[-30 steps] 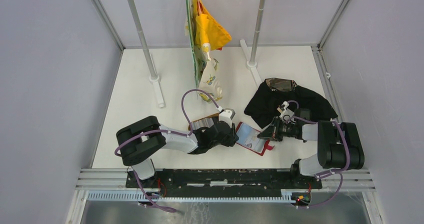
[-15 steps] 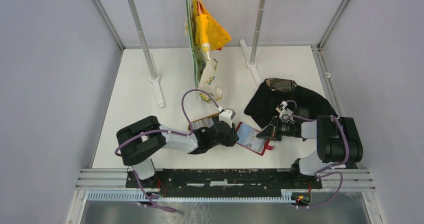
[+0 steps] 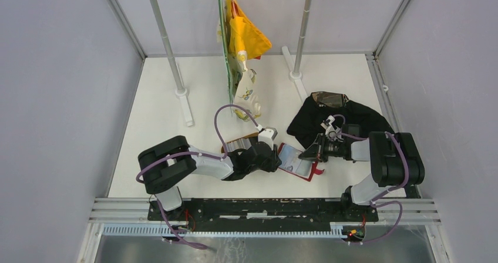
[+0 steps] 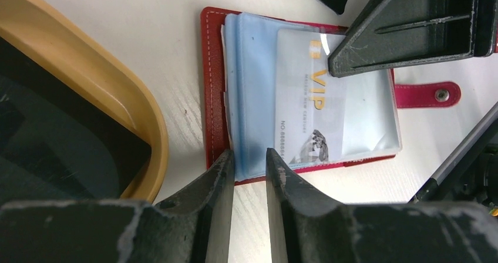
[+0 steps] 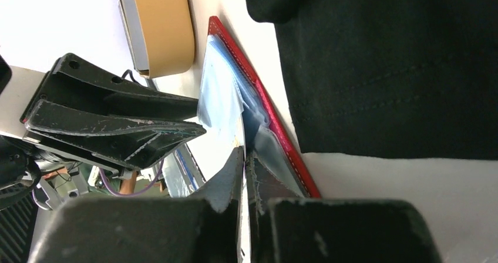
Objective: Put the credit cards into the card holder
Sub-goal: Insert the credit card into the card holder.
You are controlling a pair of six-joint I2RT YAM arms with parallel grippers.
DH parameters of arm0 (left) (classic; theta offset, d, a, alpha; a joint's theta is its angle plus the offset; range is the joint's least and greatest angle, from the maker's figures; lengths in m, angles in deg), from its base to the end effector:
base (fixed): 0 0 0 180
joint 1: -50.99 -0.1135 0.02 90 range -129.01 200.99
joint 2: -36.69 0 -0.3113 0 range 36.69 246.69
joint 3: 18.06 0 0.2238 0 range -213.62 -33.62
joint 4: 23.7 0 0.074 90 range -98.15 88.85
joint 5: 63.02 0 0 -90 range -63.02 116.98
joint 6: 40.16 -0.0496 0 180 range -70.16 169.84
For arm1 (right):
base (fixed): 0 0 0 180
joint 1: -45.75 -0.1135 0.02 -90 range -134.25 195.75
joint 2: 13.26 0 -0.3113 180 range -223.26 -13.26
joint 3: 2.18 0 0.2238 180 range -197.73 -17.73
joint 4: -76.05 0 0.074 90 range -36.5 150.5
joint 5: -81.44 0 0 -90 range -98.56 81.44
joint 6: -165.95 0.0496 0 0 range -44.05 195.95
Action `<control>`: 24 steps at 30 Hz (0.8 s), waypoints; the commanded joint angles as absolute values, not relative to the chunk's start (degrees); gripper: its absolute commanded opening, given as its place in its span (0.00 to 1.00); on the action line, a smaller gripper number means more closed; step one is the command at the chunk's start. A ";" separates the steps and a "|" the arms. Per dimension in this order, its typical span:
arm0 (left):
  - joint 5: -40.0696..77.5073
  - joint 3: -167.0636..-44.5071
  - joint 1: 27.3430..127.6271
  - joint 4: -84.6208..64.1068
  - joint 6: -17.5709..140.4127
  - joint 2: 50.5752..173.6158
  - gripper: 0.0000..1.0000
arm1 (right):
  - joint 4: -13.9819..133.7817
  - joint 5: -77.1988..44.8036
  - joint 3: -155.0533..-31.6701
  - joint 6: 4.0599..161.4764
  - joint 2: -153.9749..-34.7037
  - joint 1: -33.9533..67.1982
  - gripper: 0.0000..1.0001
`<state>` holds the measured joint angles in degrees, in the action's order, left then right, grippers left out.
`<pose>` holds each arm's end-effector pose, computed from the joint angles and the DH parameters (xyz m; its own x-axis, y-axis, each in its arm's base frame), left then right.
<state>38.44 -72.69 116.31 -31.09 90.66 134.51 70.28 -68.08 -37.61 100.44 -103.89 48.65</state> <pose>0.1446 -0.2912 0.1970 -0.7230 0.0390 -0.6898 0.4633 0.7679 -0.4422 0.2012 0.0326 0.1543 -0.9572 0.2590 -0.1292 0.0052 0.4619 0.8869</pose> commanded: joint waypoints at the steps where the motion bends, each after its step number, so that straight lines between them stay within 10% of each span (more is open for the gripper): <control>1: 34.15 -73.63 116.82 -30.91 92.20 136.88 0.33 | 79.76 -66.79 -36.75 106.00 -104.27 47.78 0.06; 24: 36.65 -72.45 116.94 -27.03 91.35 128.15 0.46 | 62.31 -61.00 -44.79 87.52 -102.31 47.51 0.37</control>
<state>35.80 -72.55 116.48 -29.06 90.70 132.32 64.94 -65.20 -43.01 92.51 -102.95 47.62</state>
